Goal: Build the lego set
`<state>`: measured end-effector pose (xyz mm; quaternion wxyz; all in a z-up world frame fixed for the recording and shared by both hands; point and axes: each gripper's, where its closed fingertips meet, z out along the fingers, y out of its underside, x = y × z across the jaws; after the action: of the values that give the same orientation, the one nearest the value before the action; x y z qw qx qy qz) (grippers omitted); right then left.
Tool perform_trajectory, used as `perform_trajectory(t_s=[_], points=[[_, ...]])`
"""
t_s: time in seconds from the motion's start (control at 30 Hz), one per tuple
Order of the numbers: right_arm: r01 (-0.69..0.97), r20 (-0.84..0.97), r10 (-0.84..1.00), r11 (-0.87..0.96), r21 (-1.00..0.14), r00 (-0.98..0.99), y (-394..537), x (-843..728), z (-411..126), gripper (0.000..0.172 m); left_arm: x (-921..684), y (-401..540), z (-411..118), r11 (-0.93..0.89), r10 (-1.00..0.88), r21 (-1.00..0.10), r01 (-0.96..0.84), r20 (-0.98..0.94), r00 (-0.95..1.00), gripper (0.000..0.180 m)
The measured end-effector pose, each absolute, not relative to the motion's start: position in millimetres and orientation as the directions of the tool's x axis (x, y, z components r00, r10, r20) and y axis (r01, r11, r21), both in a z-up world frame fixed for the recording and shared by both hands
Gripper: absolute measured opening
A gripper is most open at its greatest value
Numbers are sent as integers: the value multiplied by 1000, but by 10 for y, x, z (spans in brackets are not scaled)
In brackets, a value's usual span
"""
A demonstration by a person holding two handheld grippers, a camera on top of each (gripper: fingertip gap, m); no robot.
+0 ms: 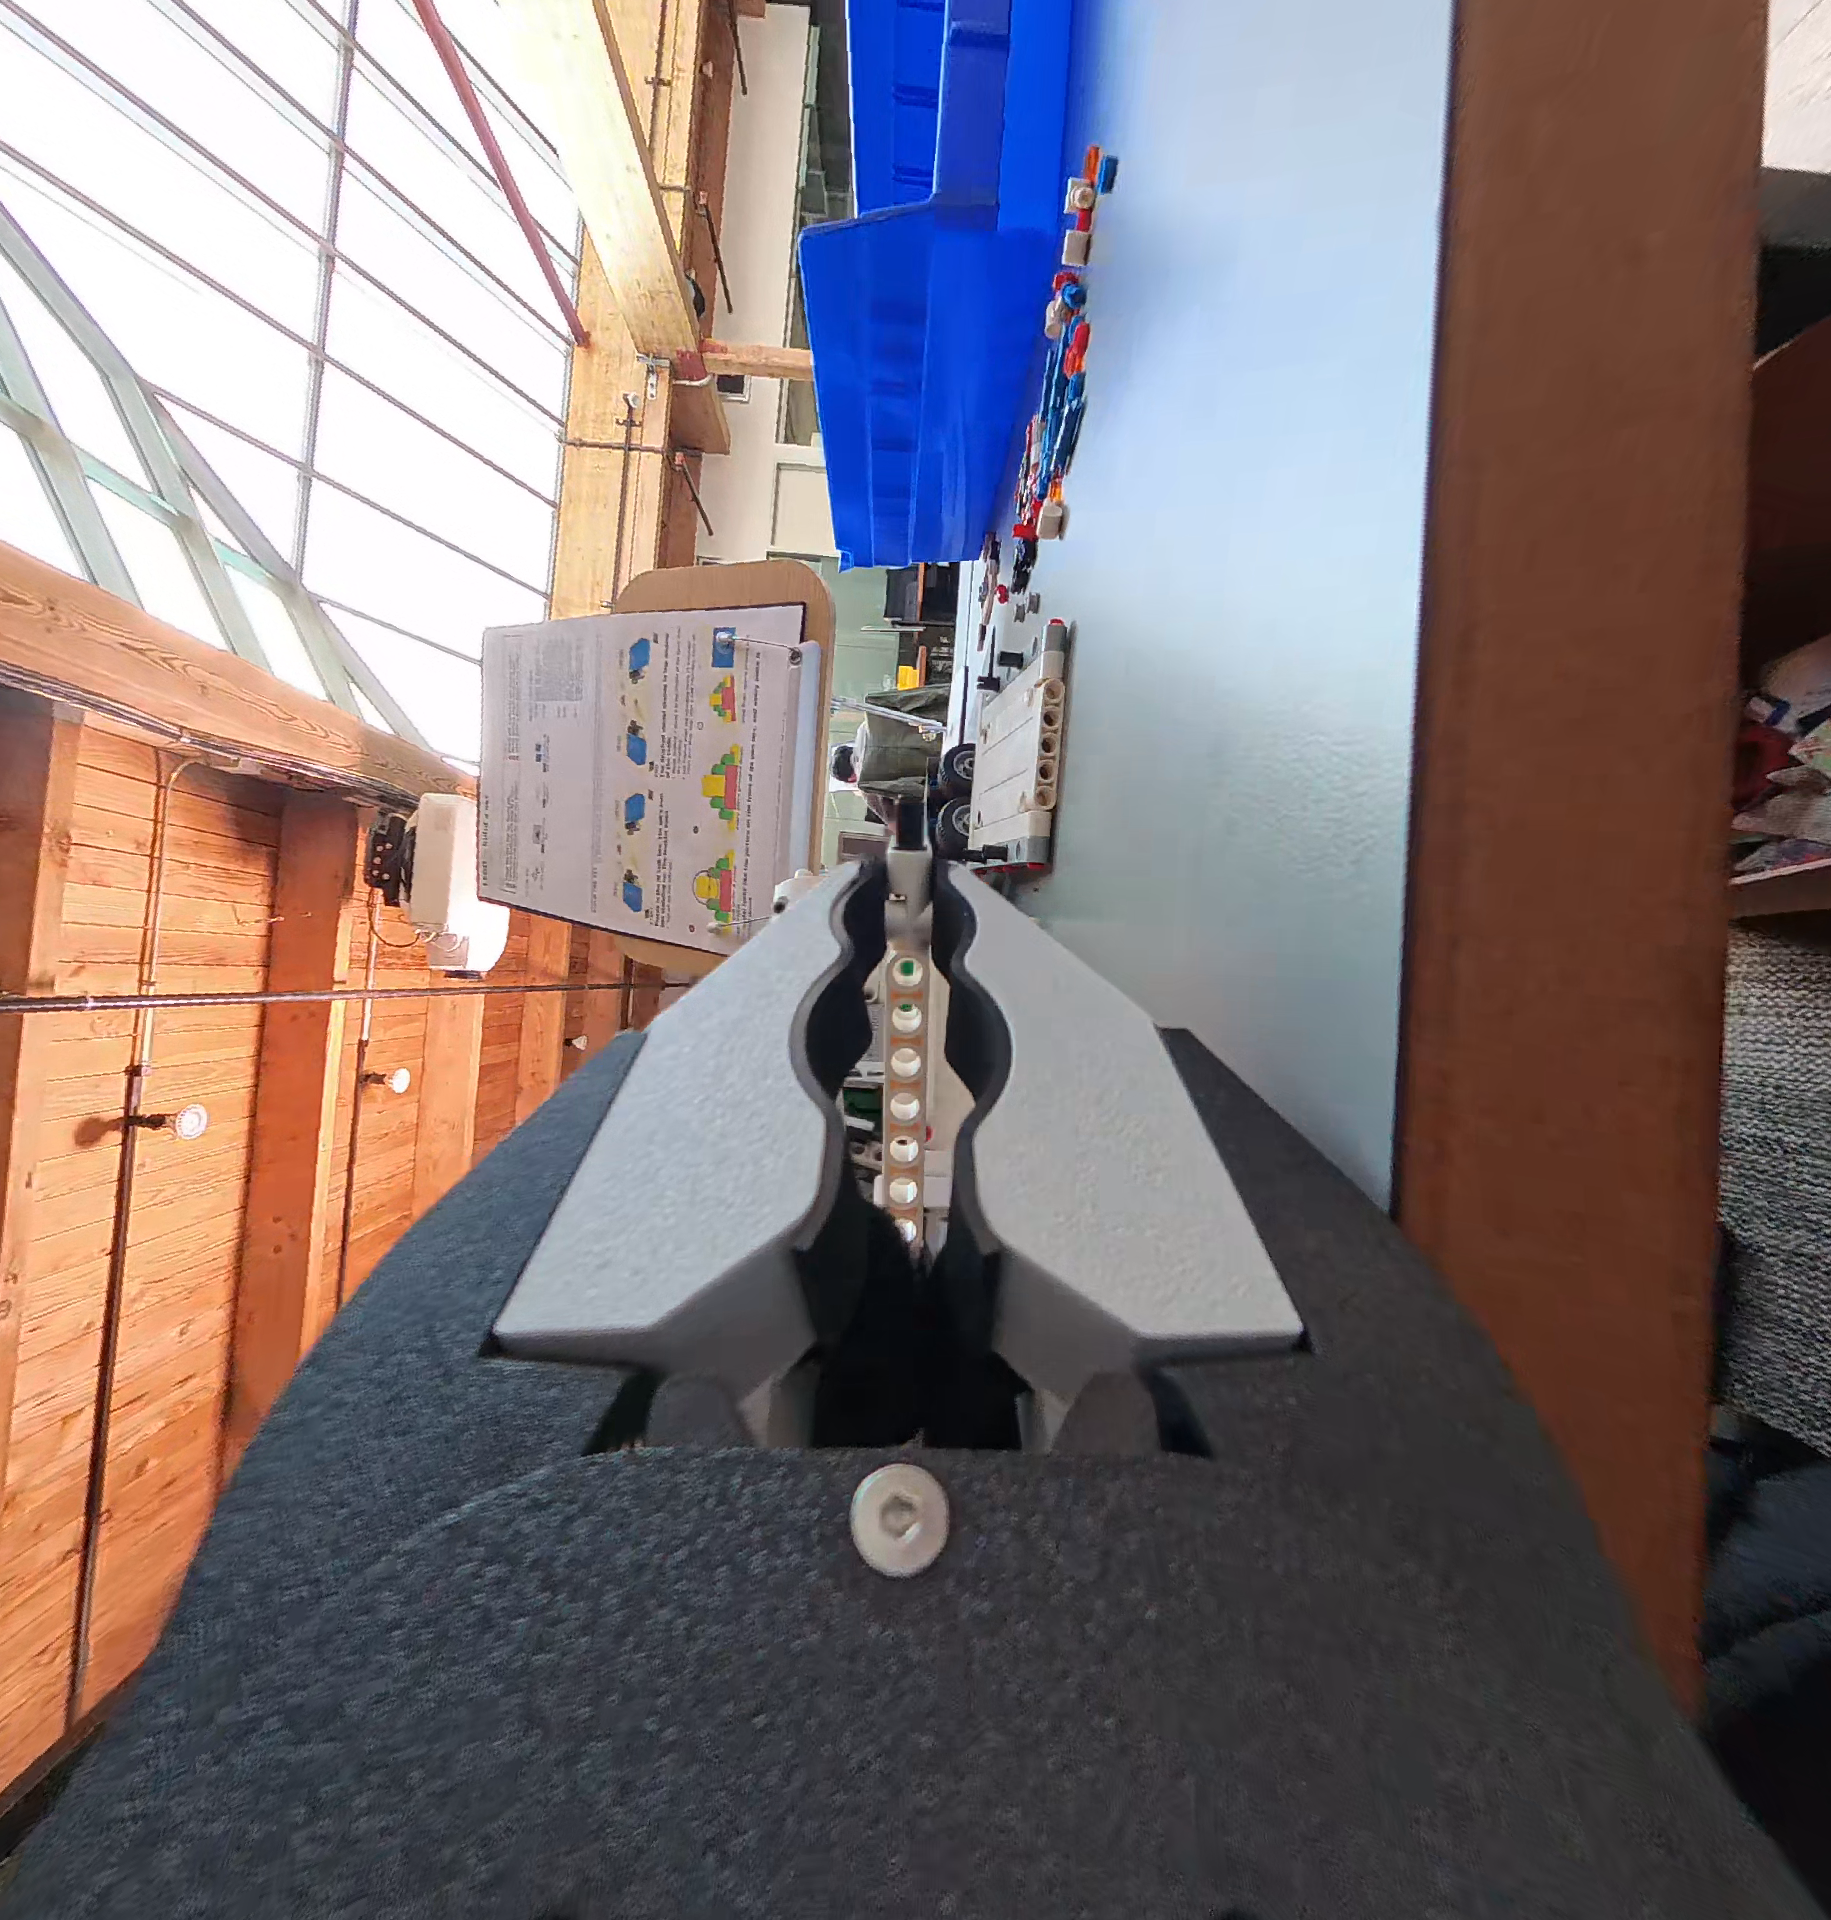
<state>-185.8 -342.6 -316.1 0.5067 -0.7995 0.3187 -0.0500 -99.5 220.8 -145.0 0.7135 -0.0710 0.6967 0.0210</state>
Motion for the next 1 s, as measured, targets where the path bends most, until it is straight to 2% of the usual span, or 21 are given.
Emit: perform_trajectory(t_s=[0.03,0.17,0.27,0.4,0.5,0.63,0.8,0.9,1.0], points=[[-499,-276,-580,-266,-825,766,-3501,-1824,-3437,26,-988,2214,-1465,988,-82,-84,-130,-996,14,6],[-688,-366,-696,-253,-680,617,-3830,-1758,-4860,22,-986,2222,-1473,987,-91,-92,-136,-996,8,6],[-818,-436,-790,-138,-558,431,-4037,-1615,-5865,26,-987,2227,-1465,985,-90,-91,-145,-996,17,6],[-863,-420,-870,-13,-505,259,-4212,-1099,-6741,23,-981,2232,-1477,984,-102,-102,-146,-995,7,6],[-896,-446,-878,46,-442,175,-4299,-775,-7155,26,-976,2232,-1490,984,-112,-110,-142,-994,-4,6],[-922,-264,-960,11,-388,99,-4922,-427,-7728,25,-979,2225,-1478,985,-101,-101,-138,-995,6,6],[-952,-116,-989,124,-279,-95,-5827,-286,-8361,24,-987,2207,-1441,987,-74,-79,-138,-996,41,6],[-950,-32,-992,124,-287,-120,-6063,-110,-8514,20,-984,2200,-1441,988,-73,-78,-133,-996,41,6],[-945,-77,-987,159,-284,-142,-5984,108,-8656,22,-978,2194,-1443,988,-78,-82,-129,-996,39,6]])
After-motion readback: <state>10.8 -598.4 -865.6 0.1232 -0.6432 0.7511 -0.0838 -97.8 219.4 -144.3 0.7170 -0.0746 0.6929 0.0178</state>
